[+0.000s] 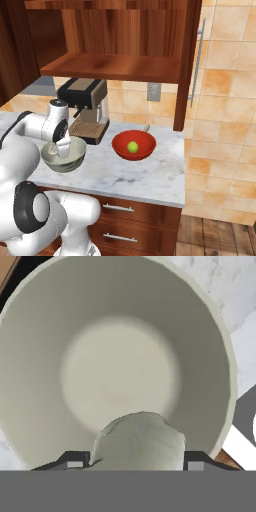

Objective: Pick both bowls and place them on the counter. Then place the garlic in one bowl and place the pear in the other bowl.

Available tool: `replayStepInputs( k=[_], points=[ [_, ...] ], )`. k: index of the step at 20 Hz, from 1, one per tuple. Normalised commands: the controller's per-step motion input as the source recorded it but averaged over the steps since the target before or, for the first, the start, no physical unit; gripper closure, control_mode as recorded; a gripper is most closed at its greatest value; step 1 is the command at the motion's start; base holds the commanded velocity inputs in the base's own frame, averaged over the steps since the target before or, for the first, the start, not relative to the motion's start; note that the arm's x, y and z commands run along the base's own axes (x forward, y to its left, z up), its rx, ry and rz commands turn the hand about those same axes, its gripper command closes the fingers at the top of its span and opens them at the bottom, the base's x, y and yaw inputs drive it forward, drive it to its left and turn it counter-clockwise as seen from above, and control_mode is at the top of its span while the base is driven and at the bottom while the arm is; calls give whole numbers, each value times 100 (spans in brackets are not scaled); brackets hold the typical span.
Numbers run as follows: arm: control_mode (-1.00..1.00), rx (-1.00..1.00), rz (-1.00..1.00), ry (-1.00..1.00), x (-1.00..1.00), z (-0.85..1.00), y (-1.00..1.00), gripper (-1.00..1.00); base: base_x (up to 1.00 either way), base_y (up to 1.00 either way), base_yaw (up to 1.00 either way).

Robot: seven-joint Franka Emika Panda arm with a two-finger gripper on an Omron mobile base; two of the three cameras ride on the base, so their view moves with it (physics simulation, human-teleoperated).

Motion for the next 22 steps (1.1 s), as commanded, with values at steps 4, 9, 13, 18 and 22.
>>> replayStepInputs(
  k=[4,9,13,18,22],
  points=[
    [-100,-4,0,13,0,-16,0,100,0,0,0],
    [-100,-2,0,9,0,-12,0,100,0,0,0],
    [-100,-2,0,5,0,-8,0,100,0,0,0],
    [-100,-3,0,4,0,-9,0,100,0,0,0],
    [-100,-4,0,2,0,-10,0,100,0,0,0]
  ],
)
